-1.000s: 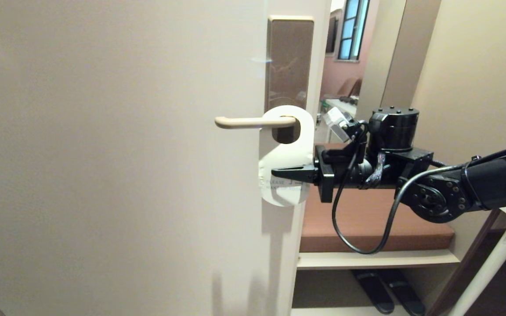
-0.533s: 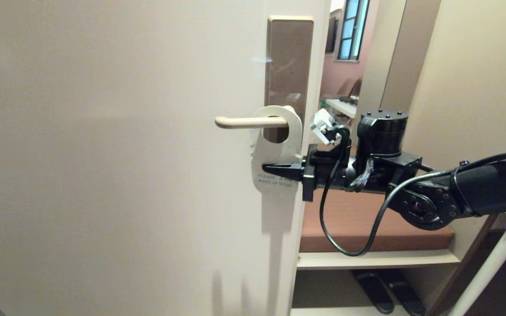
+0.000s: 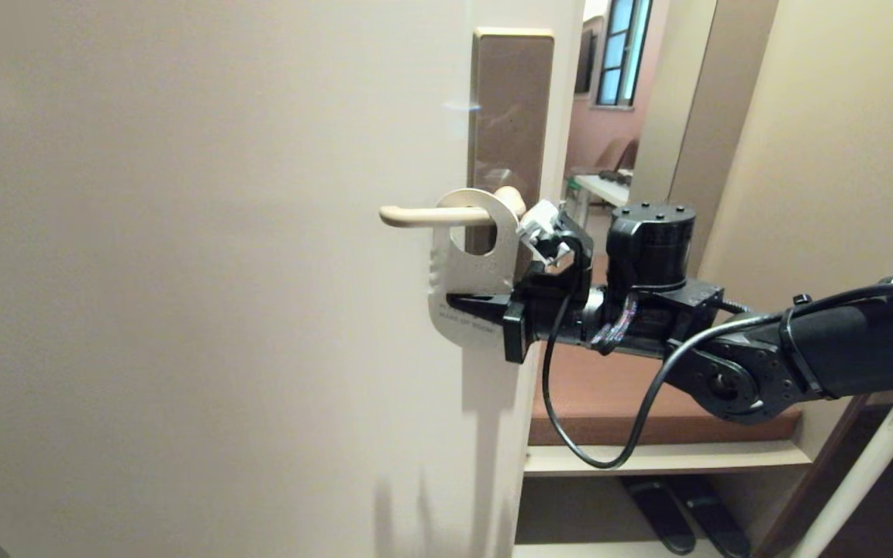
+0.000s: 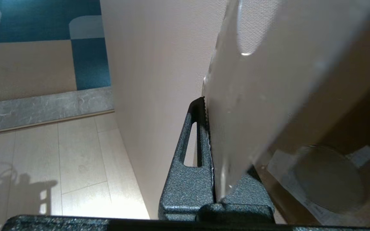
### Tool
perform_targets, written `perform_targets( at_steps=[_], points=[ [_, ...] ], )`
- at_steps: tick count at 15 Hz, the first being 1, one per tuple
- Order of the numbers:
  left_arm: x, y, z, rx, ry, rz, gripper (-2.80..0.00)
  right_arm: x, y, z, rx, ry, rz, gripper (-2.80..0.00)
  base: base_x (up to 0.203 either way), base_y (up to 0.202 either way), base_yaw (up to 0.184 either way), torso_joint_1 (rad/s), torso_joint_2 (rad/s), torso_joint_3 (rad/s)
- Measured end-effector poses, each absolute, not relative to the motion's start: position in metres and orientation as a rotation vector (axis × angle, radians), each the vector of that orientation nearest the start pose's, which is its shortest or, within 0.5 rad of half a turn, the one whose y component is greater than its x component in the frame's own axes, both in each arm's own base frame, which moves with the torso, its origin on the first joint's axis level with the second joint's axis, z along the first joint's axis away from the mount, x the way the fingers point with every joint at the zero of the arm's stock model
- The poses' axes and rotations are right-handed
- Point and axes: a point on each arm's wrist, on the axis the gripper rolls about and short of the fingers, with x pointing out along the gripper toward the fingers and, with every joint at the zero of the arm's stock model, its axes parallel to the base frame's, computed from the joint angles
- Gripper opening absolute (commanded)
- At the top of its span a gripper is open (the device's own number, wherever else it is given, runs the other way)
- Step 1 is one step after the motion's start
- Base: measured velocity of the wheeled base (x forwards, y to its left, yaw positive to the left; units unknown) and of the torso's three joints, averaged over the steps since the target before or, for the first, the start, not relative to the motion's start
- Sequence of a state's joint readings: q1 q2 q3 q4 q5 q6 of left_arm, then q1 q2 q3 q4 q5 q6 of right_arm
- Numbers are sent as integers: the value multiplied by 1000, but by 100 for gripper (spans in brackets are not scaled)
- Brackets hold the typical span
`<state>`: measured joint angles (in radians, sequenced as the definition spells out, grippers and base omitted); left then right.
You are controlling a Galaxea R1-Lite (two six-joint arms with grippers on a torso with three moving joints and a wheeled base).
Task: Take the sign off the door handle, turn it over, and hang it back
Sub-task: Take down the sign
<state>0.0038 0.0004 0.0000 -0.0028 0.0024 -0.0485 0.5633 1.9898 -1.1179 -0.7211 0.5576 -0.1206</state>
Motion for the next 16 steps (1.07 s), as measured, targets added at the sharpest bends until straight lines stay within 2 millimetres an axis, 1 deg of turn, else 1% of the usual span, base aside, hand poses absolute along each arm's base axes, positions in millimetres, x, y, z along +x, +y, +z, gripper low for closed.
perform_targets(
  at_steps=[5,10,16],
  points=[
    [-23,0,76,-48,-2,7,-280,313,231,173,-119,118,1053,-280,0,0,0,0,0,0],
    [-23,0,76,-49,-2,6,-280,305,237,173,-131,171,951,-280,0,0,0,0,0,0],
    [-23,0,76,-49,-2,6,-280,293,248,185,-34,196,975,-280,0,0,0,0,0,0]
  ],
)
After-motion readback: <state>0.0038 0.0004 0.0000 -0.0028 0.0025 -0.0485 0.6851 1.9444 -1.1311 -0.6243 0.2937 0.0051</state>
